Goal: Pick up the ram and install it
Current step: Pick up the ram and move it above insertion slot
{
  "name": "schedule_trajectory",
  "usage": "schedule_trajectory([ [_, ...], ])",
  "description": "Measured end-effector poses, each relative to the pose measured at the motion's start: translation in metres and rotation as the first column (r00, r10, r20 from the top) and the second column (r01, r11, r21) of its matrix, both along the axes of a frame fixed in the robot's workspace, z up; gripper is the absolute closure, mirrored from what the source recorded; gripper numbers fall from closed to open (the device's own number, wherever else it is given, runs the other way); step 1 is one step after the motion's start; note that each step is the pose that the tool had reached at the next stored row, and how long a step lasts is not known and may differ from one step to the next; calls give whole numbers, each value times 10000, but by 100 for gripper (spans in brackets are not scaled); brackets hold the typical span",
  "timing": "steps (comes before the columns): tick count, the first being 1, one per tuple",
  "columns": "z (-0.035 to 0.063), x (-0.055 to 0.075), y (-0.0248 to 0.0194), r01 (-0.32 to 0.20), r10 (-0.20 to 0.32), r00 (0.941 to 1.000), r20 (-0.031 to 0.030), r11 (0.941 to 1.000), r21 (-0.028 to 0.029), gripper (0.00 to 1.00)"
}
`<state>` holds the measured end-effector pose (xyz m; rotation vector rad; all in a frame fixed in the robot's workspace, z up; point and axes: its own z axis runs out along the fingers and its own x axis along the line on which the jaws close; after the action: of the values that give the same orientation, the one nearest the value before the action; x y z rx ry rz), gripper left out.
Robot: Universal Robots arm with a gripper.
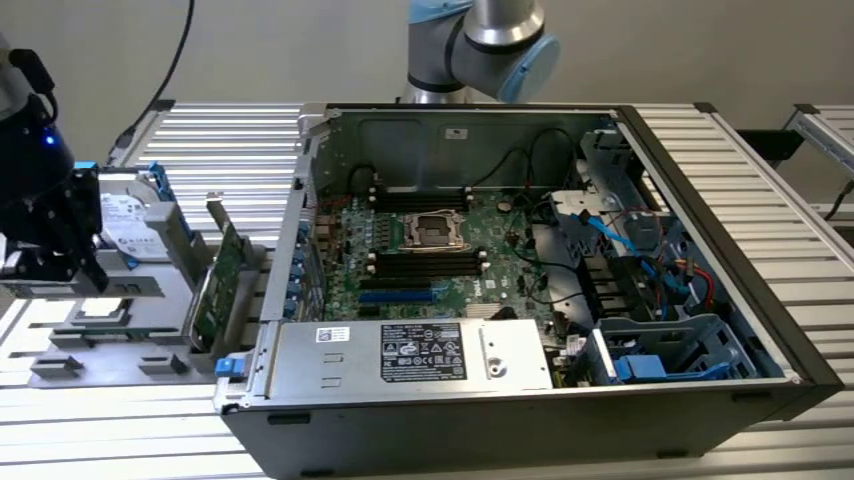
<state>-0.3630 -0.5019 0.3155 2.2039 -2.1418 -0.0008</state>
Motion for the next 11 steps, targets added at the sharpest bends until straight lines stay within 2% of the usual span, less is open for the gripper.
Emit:
schedule_trajectory([
  [4, 162, 87, 57, 1, -1, 10000, 0, 10000, -3, 86],
  [11, 261, 265, 171, 0, 0, 10000, 0, 10000, -4, 86],
])
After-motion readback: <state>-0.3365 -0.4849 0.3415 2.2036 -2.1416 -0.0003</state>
